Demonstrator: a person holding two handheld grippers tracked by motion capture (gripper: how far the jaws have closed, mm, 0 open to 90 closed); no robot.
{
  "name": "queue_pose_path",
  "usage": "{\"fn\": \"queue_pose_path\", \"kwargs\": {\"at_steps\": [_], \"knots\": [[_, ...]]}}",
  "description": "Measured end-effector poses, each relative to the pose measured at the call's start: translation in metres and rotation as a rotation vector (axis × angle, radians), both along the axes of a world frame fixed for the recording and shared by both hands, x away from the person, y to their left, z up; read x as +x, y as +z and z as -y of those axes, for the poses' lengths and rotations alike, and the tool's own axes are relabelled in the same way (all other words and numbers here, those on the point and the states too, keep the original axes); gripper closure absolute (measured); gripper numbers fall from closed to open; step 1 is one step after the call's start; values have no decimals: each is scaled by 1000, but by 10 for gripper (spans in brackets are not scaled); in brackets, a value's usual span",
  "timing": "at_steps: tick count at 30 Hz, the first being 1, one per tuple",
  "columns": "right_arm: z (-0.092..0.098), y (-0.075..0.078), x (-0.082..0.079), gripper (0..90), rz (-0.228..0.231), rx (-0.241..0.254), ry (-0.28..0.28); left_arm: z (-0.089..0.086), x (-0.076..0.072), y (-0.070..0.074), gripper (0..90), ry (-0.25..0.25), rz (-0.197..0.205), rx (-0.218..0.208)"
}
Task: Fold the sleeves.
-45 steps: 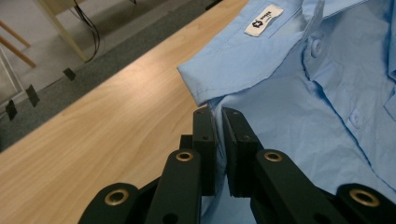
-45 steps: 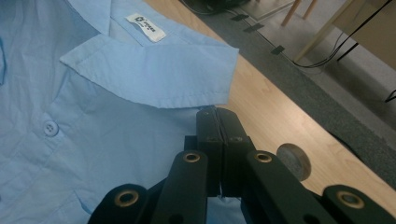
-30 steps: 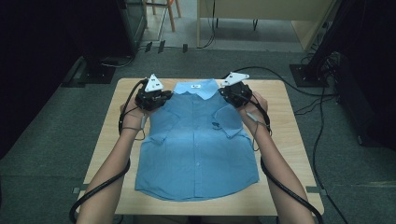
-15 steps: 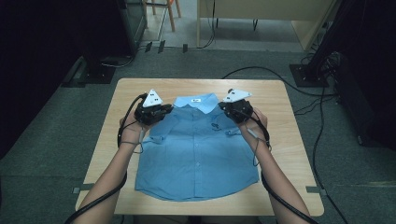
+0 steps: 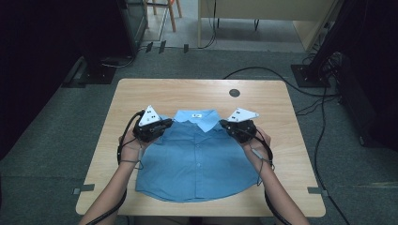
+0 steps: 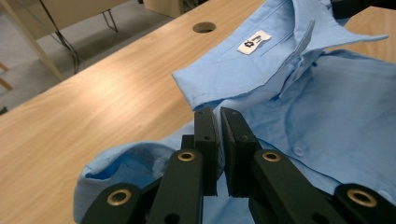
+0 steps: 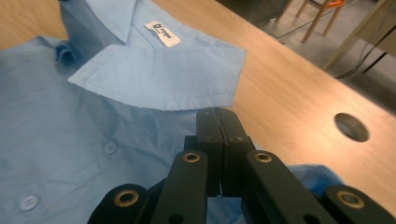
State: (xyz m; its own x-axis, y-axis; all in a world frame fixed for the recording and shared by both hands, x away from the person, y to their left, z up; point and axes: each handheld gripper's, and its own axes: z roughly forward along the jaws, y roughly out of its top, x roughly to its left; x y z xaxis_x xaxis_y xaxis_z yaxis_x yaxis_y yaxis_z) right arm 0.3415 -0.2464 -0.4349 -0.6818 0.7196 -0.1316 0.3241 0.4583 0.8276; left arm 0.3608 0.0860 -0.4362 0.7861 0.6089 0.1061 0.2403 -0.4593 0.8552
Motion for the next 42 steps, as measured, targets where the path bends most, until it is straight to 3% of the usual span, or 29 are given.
{"fn": "queue_pose_path", "kwargs": {"at_steps": [3,4,6,7,11,16,17,19,29,30,31,35,36,42], "knots": [[1,-5,-5,894,-12,5,7,-1,-7,-3,855,-13,-11,11],[1,-5,-7,894,-15,7,7,-2,-18,-3,855,-30,-8,16],[3,-6,-15,894,-16,17,16,-2,-18,-3,852,-30,-8,16],[3,-6,-15,894,-16,17,16,-4,-28,-6,852,-43,-8,16],[4,-8,-23,894,-19,19,28,-4,-32,-8,851,-50,-11,18],[6,-10,-37,894,-21,33,41,-7,-48,-12,850,-68,-15,4],[7,-10,-46,893,-17,46,53,-8,-53,-13,850,-71,-22,-5],[7,-10,-50,893,-16,49,60,-9,-59,-16,850,-84,-31,10],[7,-15,-70,893,-36,52,89,-12,-79,-18,849,-120,-63,9],[7,-14,-78,893,-41,66,102,-12,-79,-18,849,-120,-63,9],[7,-13,-80,892,-42,65,105,-13,-87,-17,848,-130,-62,14],[7,-14,-88,892,-54,72,120,-15,-92,-17,847,-135,-72,8],[7,-14,-91,892,-59,76,130,-18,-101,-20,847,-141,-82,14],[4,-20,-105,892,-91,81,164,-22,-106,-24,848,-142,-101,9]]}}
